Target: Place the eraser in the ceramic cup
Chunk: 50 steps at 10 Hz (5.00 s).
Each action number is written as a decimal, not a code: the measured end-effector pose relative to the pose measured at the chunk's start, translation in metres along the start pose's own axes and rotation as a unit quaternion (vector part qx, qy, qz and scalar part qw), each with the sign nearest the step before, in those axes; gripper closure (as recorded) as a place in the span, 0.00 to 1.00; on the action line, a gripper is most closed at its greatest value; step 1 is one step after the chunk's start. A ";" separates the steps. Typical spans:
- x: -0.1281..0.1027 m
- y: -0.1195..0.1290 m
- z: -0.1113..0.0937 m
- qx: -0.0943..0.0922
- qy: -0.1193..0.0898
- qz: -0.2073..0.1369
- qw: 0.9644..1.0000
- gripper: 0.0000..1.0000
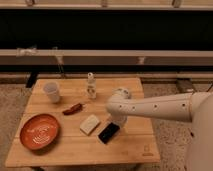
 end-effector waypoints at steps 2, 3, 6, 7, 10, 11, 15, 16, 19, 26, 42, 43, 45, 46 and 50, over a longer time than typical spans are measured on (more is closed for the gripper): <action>0.003 -0.003 0.006 -0.006 -0.004 -0.002 1.000 0.20; 0.003 -0.005 0.009 -0.009 -0.009 -0.004 1.000 0.20; 0.002 -0.007 0.015 -0.014 -0.024 -0.006 1.000 0.20; 0.001 -0.006 0.017 -0.016 -0.029 -0.006 0.999 0.22; 0.001 -0.002 0.019 -0.016 -0.036 -0.004 0.999 0.50; 0.001 -0.001 0.018 -0.016 -0.037 -0.004 0.999 0.58; 0.002 -0.001 0.008 -0.009 -0.037 -0.004 0.999 0.95; 0.002 -0.002 0.004 -0.006 -0.037 -0.004 0.999 1.00; 0.004 -0.014 -0.025 0.013 -0.024 -0.014 1.000 1.00; -0.002 -0.099 -0.092 0.095 0.019 -0.149 0.984 1.00; -0.002 -0.197 -0.174 0.211 0.033 -0.320 0.923 1.00; 0.005 -0.213 -0.182 0.218 0.055 -0.335 0.915 1.00; 0.010 -0.234 -0.191 0.226 0.078 -0.354 0.904 1.00; 0.017 -0.240 -0.196 0.229 0.094 -0.362 0.899 1.00; 0.023 -0.286 -0.209 0.253 0.128 -0.393 0.875 1.00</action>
